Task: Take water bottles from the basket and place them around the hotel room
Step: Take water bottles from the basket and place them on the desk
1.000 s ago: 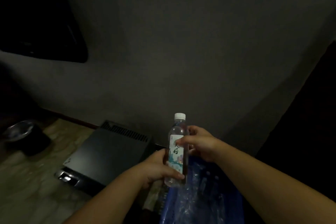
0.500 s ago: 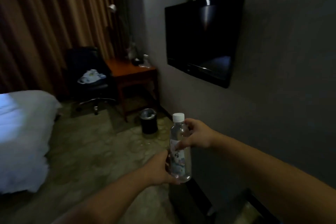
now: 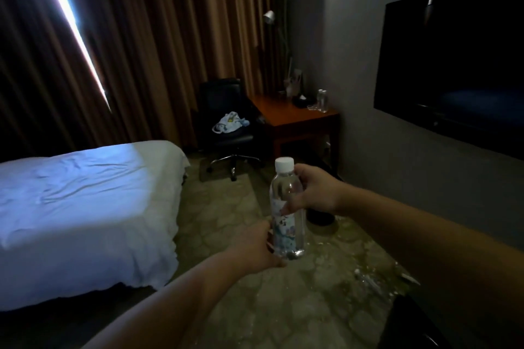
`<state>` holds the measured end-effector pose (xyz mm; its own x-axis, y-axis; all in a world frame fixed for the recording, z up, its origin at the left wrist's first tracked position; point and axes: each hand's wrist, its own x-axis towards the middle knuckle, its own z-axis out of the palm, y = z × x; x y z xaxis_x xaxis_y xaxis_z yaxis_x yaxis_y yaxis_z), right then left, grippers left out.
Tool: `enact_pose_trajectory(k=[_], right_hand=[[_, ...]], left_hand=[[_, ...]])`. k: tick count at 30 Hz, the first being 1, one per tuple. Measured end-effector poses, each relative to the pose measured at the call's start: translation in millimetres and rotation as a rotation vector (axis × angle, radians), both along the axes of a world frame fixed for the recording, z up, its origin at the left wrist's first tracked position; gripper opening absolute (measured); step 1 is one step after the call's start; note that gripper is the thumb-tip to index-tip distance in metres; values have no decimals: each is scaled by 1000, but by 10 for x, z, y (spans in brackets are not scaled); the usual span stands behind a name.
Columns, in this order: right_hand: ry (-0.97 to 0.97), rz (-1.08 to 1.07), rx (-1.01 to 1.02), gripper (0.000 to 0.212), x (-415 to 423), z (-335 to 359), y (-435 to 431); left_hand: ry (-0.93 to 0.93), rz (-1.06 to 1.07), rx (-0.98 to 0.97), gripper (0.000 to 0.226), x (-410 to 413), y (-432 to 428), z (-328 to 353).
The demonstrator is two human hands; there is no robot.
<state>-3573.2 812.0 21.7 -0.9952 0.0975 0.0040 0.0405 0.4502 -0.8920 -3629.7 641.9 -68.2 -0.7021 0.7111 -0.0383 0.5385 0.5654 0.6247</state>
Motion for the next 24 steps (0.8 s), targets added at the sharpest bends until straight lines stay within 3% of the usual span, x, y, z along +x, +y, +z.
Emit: enact_pose_trajectory(k=[13, 18, 24], right_hand=[[27, 91, 46, 68, -1839, 78, 460], [3, 145, -39, 67, -2692, 74, 1039], [-15, 161, -124, 43, -3717, 136, 1872]], left_hand=[[23, 82, 46, 59, -1701, 433, -33], [-106, 34, 69, 65, -2563, 1010, 26], [-183, 29, 153, 74, -3616, 1804, 63]])
